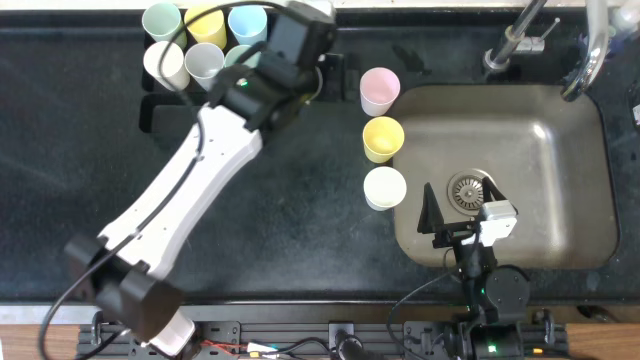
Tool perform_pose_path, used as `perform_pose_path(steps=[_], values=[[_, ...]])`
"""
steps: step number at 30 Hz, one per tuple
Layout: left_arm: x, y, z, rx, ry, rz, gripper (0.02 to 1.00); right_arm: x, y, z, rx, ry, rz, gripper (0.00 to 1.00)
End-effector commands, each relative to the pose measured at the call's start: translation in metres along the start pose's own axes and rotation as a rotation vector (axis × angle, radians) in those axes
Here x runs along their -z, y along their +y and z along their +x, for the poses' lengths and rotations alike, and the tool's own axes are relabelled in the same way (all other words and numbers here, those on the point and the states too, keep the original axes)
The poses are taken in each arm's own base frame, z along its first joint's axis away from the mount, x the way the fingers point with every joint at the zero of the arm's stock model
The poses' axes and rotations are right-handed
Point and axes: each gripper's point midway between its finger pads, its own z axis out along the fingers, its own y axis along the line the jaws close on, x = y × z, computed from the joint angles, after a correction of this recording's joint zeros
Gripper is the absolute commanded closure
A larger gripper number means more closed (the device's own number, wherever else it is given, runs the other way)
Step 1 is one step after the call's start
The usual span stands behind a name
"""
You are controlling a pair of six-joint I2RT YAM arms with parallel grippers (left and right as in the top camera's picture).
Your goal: Store Cups
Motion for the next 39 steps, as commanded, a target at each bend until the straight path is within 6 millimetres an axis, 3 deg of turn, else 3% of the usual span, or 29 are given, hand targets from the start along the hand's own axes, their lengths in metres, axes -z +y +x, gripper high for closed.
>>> perform_pose_path(steps=[1, 19, 31, 39], values=[[-0.015, -0.007, -0.007, 0.075, 0.024, -0.029, 0.018, 0.000, -0.001, 0.003, -0.004, -0.003, 0.001, 0.005], [-0.107, -0.008, 0.029, 0.085, 0.257, -0.111, 0.018, 0.000, -0.001, 0.003, -0.004, -0.003, 0.001, 0.003], [-0.145, -0.002, 0.047, 0.107, 0.281, -0.133, 0.018, 0.000, -0.001, 0.003, -0.004, -0.003, 0.000, 0.005], [-0.168, 0.001, 0.056, 0.116, 0.289, -0.140, 0.180, 0.000, -0.001, 0.003, -0.004, -0.003, 0.001, 0.005]])
